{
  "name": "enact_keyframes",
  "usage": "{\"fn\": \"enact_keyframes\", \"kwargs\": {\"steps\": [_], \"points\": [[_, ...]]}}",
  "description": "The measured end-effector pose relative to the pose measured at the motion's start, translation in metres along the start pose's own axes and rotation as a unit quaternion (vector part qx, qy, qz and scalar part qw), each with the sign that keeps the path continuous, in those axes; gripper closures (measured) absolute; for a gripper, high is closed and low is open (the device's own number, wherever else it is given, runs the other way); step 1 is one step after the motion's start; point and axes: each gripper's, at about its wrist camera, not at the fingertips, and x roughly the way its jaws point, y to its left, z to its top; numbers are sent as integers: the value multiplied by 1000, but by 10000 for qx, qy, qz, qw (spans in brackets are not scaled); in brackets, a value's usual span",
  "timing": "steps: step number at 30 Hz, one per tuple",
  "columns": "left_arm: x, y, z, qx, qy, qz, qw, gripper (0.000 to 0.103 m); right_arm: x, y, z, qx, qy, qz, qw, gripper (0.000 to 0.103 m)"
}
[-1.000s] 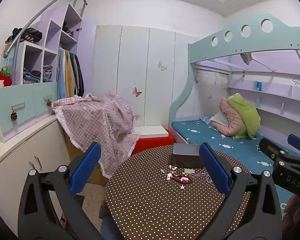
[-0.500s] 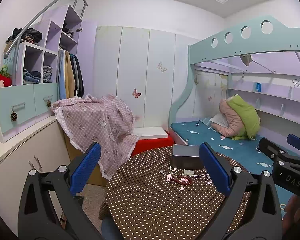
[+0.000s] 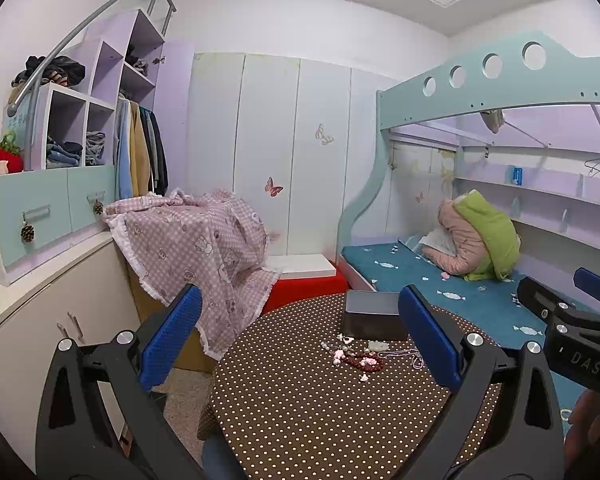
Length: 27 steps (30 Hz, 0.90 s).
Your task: Organize jewelry
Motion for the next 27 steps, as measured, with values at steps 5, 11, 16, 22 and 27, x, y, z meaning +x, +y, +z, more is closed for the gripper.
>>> {"fn": "enact_keyframes", "kwargs": {"steps": [5, 11, 16, 22, 27], "points": [[5, -3, 3, 29, 7, 4, 10000, 5, 3, -2, 1, -18, 23, 8, 10000, 7], [28, -8, 2, 72, 180, 23, 9998, 5, 24, -5, 8, -25, 213, 7, 9998, 7], [57, -10, -3, 108, 410, 58, 9991, 5, 50, -10, 10, -34, 435, 8, 9990, 7], [96, -5, -16, 139, 768, 117, 9969, 5, 82, -18, 6, -22, 724, -4, 9974, 7], [135, 0, -32, 137, 1199, 176, 9925, 5, 114, -26, -5, -13, 1121, -57, 9937, 7]]}}
